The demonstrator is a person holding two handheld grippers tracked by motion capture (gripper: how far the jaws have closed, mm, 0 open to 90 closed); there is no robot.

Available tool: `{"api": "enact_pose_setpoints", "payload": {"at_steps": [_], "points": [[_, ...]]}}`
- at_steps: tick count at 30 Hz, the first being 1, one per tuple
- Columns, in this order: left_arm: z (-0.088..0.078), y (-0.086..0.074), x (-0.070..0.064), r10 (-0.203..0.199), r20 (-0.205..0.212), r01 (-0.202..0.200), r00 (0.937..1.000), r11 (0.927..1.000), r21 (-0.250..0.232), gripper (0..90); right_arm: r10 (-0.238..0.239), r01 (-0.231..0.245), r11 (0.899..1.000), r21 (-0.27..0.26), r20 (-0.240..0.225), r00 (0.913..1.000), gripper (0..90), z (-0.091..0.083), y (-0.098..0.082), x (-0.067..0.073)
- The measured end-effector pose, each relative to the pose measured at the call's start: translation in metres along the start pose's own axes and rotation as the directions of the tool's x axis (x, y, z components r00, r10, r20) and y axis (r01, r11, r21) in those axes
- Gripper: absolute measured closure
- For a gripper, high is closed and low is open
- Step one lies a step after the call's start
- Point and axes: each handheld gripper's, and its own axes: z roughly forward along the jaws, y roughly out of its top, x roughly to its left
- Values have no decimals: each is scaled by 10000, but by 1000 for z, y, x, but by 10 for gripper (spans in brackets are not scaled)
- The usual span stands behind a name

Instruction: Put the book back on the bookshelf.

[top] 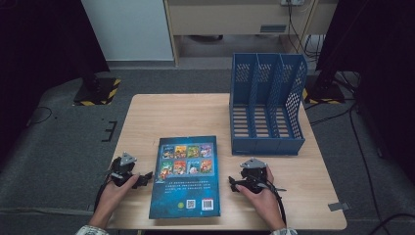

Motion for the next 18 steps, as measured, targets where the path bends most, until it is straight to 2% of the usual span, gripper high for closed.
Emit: {"api": "enact_pose_setpoints", "payload": {"at_steps": [4,6,8,18], "points": [[-2,2,0,157,-206,-158,9997,9999,-52,41,-61,61,10000,-3,-83,9999,61,0,0,0],[-3,4,0,28,-36,-28,10000,9998,-192,41,-71,71,10000,-8,-102,9999,61,0,0,-1],[-2,4,-1,128,-191,-131,9997,9998,-145,45,-65,64,10000,-38,-146,9999,61,0,0,-1],[-4,1,0,21,-162,-22,9999,10000,-17,48,-145,145,9999,-8,-138,9998,67,0,0,-1]]}}
